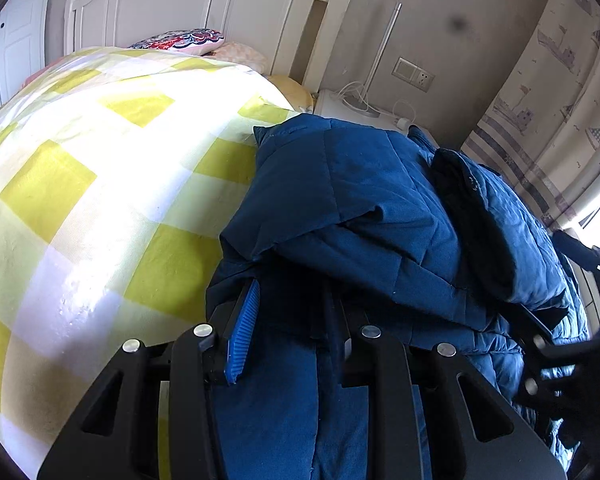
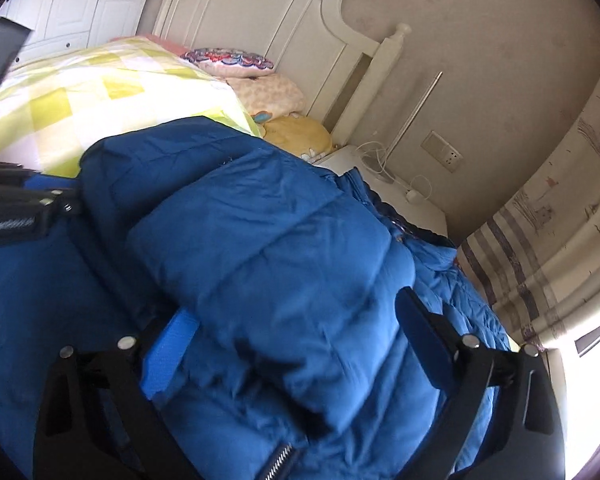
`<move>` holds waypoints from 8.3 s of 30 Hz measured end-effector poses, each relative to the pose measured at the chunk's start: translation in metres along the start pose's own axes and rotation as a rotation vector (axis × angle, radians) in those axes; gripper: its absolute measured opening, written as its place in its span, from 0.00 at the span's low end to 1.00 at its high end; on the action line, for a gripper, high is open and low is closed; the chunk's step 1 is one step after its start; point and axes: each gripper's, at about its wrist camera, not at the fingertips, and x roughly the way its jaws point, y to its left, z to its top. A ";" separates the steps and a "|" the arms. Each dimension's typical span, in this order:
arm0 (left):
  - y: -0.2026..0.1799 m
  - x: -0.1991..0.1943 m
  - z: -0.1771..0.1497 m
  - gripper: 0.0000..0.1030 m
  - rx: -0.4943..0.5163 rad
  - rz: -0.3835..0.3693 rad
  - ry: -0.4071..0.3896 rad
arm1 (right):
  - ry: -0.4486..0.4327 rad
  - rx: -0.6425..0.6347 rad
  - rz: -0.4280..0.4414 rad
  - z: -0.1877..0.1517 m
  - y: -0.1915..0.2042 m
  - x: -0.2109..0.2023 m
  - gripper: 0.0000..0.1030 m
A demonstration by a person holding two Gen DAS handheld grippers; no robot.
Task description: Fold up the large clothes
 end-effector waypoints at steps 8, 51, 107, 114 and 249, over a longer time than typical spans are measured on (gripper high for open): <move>0.002 0.000 0.001 0.21 -0.008 -0.010 -0.001 | -0.228 0.748 0.293 -0.062 -0.137 -0.056 0.31; 0.007 0.003 0.001 0.22 -0.015 -0.020 0.000 | -0.050 0.632 -0.077 -0.109 -0.167 -0.069 0.52; -0.105 0.106 0.084 0.96 0.290 0.090 0.039 | 0.105 0.601 -0.034 -0.127 -0.161 -0.010 0.65; -0.105 0.101 0.081 0.96 0.271 0.062 0.025 | 0.062 0.654 -0.054 -0.111 -0.167 -0.034 0.67; 0.013 -0.215 -0.244 0.46 0.450 -0.104 -0.015 | 0.010 0.550 0.041 -0.389 -0.037 -0.307 0.27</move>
